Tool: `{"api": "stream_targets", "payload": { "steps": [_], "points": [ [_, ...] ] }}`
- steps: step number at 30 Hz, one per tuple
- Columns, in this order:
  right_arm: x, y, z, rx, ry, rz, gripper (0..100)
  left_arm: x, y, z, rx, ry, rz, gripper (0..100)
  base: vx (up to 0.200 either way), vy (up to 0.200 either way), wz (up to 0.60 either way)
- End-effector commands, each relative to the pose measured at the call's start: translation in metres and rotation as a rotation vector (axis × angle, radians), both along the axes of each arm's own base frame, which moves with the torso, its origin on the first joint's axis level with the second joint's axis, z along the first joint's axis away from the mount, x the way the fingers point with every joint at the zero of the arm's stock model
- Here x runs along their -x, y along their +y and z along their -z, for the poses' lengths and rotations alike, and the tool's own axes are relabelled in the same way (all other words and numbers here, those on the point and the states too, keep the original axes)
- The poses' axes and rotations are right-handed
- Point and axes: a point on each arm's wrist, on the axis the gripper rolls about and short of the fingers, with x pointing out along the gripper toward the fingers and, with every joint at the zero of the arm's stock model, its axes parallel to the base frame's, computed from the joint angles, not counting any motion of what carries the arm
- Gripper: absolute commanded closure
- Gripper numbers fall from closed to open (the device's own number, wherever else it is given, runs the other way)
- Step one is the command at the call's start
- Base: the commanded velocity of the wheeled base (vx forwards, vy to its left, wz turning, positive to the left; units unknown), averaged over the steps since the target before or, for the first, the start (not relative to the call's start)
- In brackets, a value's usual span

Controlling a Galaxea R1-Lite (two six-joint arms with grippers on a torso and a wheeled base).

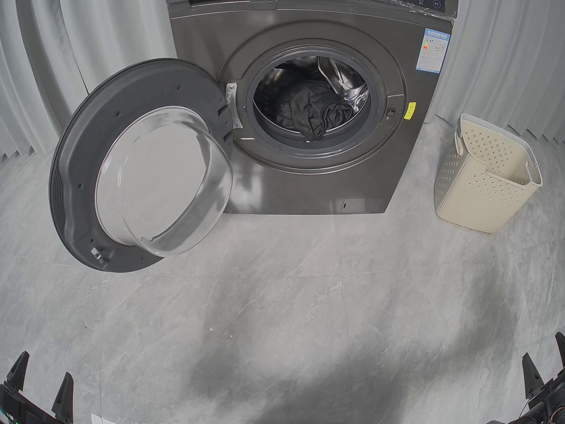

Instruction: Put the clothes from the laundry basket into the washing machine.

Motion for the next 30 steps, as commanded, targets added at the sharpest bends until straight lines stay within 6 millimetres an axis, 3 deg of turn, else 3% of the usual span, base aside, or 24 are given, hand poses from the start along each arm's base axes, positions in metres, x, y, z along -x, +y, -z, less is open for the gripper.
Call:
{"api": "stream_targets", "payload": {
  "steps": [1,7,25,30],
  "points": [
    [-0.0011,0.0,0.0049,0.0,0.015,-0.001,0,-0.0005,0.0,0.0053,0.003,0.008,0.0,0,0.0,0.0,0.0],
    [-0.0011,0.0,0.0049,0.0,0.015,-0.001,0,-0.0006,-0.0001,0.0051,-0.003,0.008,0.005,0,0.0,0.0,0.0],
    [-0.0011,0.0,0.0049,0.0,0.015,-0.001,0,-0.0006,-0.0001,0.0051,-0.002,0.008,0.005,0,0.2,0.0,0.0],
    [-0.0011,0.0,0.0049,0.0,0.015,-0.001,0,-0.0006,-0.0001,0.0051,0.003,0.008,0.005,0,0.0,0.0,0.0]
  ]
}}
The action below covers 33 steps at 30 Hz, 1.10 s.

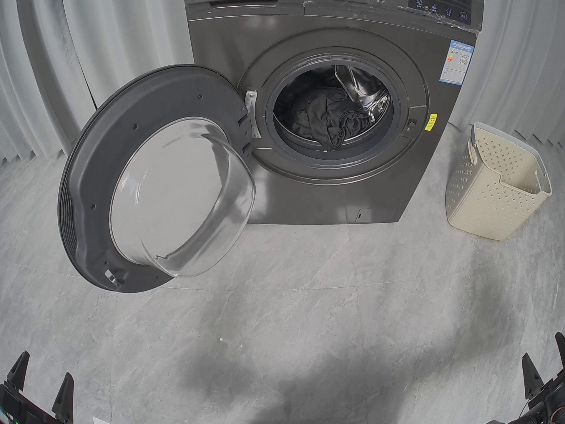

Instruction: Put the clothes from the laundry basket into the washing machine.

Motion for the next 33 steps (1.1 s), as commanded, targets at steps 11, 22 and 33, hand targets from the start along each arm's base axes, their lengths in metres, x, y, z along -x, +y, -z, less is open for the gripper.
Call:
{"api": "stream_targets", "payload": {
  "steps": [11,22,33],
  "points": [
    [-0.001,0.0,0.005,0.002,0.014,0.0,0,0.0,0.0,0.005,0.004,0.008,-0.002,0,0.0,0.182,0.0],
    [-0.001,0.0,0.005,0.002,0.014,0.0,0,0.0,0.0,0.005,0.007,0.005,-0.004,0,0.0,0.036,0.0],
    [-0.001,0.0,0.005,0.002,0.014,0.0,0,0.007,-0.001,-0.066,0.024,-0.124,0.045,0,0.0,0.0,0.0]
  ]
}}
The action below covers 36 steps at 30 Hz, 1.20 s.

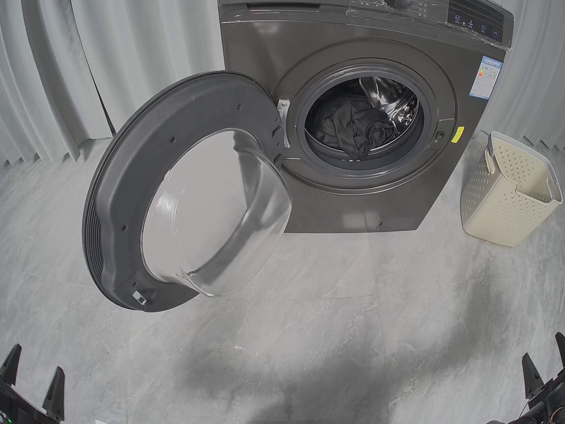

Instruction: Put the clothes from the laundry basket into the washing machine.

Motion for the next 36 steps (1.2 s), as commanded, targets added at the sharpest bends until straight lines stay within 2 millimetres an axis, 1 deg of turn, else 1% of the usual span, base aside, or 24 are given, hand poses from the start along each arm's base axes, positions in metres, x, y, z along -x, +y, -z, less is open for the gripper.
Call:
{"api": "stream_targets", "payload": {
  "steps": [1,3,4,5,6,8,9,11,15,16,17,18,19,20,21,22,23,26,29,33,36],
  "points": [
    [-0.001,0.0,0.005,0.0,0.012,0.0,0,0.0,-0.001,-0.062,0.021,-0.061,0.05,0,0.0,0.0,0.0],
    [-0.001,0.0,0.005,0.0,0.012,0.0,0,-0.016,-0.002,-0.075,0.02,0.008,0.099,0,0.0,0.0,0.0],
    [-0.001,0.0,0.005,0.0,0.012,0.0,0,-0.02,-0.002,-0.078,0.02,0.024,0.111,0,0.0,0.0,0.0],
    [-0.001,0.0,0.005,0.0,0.012,0.0,0,-0.034,-0.003,-0.088,0.024,0.058,0.155,0,0.0,0.0,0.0],
    [-0.001,0.0,0.005,0.0,0.012,0.0,0,-0.039,-0.003,-0.091,0.028,0.066,0.167,0,0.0,0.0,0.0],
    [-0.001,0.0,0.005,0.0,0.012,0.0,0,-0.07,-0.005,-0.101,0.037,0.121,0.22,0,0.0,0.0,0.0],
    [-0.001,0.0,0.005,0.0,0.012,0.0,0,-0.072,-0.005,-0.102,0.037,0.126,0.223,0,0.0,0.0,0.0],
    [-0.001,0.0,0.005,0.0,0.012,0.0,0,-0.095,-0.006,-0.107,0.041,0.15,0.255,0,0.0,0.0,0.0],
    [-0.001,0.0,0.005,0.0,0.012,0.0,0,-0.13,-0.008,-0.116,0.044,0.166,0.311,0,0.0,0.0,0.0],
    [-0.001,0.0,0.005,0.0,0.012,0.0,0,-0.134,-0.008,-0.117,0.044,0.171,0.317,0,0.0,0.0,0.0],
    [-0.001,0.0,0.005,0.0,0.012,0.0,0,-0.148,-0.009,-0.118,0.042,0.186,0.327,0,0.0,0.0,0.0],
    [-0.001,0.0,0.005,0.0,0.012,0.0,0,-0.154,-0.009,-0.118,0.038,0.186,0.328,0,0.0,0.0,0.0],
    [-0.001,0.0,0.005,0.0,0.012,0.0,0,-0.154,-0.009,-0.118,0.038,0.186,0.328,0,0.0,0.0,0.0],
    [-0.001,0.0,0.005,0.0,0.012,0.0,0,-0.172,-0.011,-0.118,0.038,0.197,0.34,0,0.0,0.0,0.0],
    [-0.001,0.0,0.005,0.0,0.012,0.0,0,-0.179,-0.012,-0.118,0.036,0.197,0.347,0,0.0,0.0,0.0],
    [-0.001,0.0,0.005,0.0,0.012,0.0,0,-0.18,-0.012,-0.118,0.037,0.196,0.348,0,0.0,0.0,0.0],
    [-0.001,0.0,0.005,0.0,0.012,0.0,0,-0.192,-0.013,-0.118,0.037,0.193,0.351,0,0.0,0.0,0.0],
    [-0.001,0.0,0.005,0.0,0.012,0.0,0,-0.206,-0.015,-0.114,0.036,0.19,0.359,0,0.0,0.0,0.0],
    [-0.001,0.0,0.005,0.0,0.012,0.0,0,-0.214,-0.021,-0.11,0.036,0.195,0.388,0,0.0,0.0,0.0],
    [-0.001,0.0,0.005,0.0,0.012,0.0,0,-0.219,-0.026,-0.108,0.039,0.202,0.413,0,0.0,0.0,0.0],
    [-0.001,0.0,0.005,0.0,0.012,0.0,0,-0.219,-0.031,-0.107,0.041,0.204,0.434,0,0.0,0.0,0.0]
  ]
}}
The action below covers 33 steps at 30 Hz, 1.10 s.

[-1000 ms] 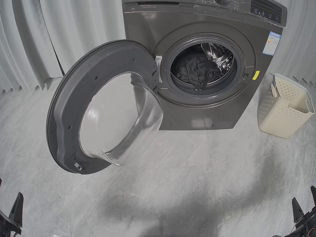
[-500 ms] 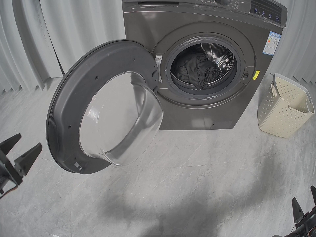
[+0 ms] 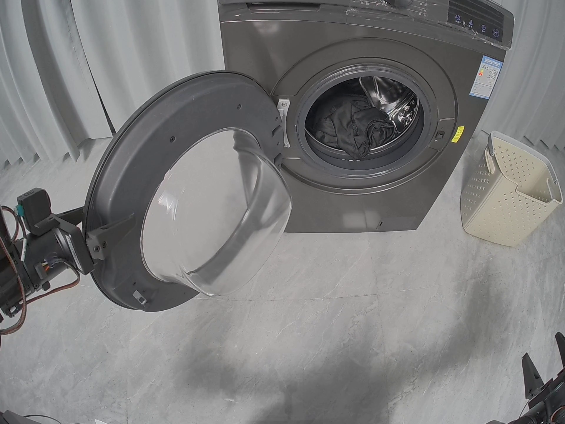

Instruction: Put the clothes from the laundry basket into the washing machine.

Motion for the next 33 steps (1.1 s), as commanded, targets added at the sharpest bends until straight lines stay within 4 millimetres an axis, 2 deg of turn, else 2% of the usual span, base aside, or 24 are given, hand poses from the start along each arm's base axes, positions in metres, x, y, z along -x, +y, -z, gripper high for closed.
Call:
{"api": "stream_targets", "payload": {
  "steps": [1,5,10,11,13,14,17,22,25,27,30,33],
  "points": [
    [-0.001,0.0,0.005,0.0,0.012,0.0,0,-0.011,-0.009,0.01,-0.003,0.057,0.038,0,0.0,0.0,0.0],
    [-0.001,0.0,0.005,0.0,0.012,0.0,0,-0.011,-0.017,0.012,-0.007,0.065,0.081,0,0.0,0.0,0.0],
    [-0.001,0.0,0.005,0.0,0.012,0.0,0,-0.004,-0.041,0.012,-0.003,0.065,0.209,0,0.0,0.0,0.0],
    [-0.001,0.0,0.005,0.0,0.012,0.0,0,0.002,-0.051,0.01,0.008,0.063,0.267,0,0.0,0.0,0.0],
    [-0.001,0.0,0.005,0.0,0.012,0.0,0,0.003,-0.052,0.01,0.009,0.062,0.272,0,0.0,0.0,0.0],
    [-0.001,0.0,0.005,0.0,0.012,0.0,0,0.018,-0.068,0.006,0.08,0.079,0.376,0,0.0,0.0,0.0],
    [-0.001,0.0,0.005,0.0,0.012,0.0,0,0.035,-0.075,0.0,0.153,0.096,0.445,0,0.0,0.0,0.0],
    [-0.001,0.0,0.005,-0.001,0.012,0.0,0,0.039,-0.073,0.001,0.16,0.091,0.437,0,0.0,0.0,0.0],
    [-0.001,0.0,0.005,0.0,0.012,0.0,0,0.054,-0.063,-0.003,0.177,0.057,0.43,0,0.0,0.0,0.0],
    [-0.001,0.0,0.005,0.0,0.012,0.0,0,0.055,-0.056,-0.004,0.18,0.042,0.39,0,0.0,0.0,0.0],
    [-0.001,0.0,0.005,0.0,0.012,0.0,0,0.047,-0.047,-0.004,0.171,0.031,0.303,0,0.0,0.0,0.0],
    [-0.001,0.0,0.005,0.0,0.012,0.0,0,0.03,-0.05,0.003,0.131,0.063,0.269,0,0.0,0.0,0.0]
  ]
}}
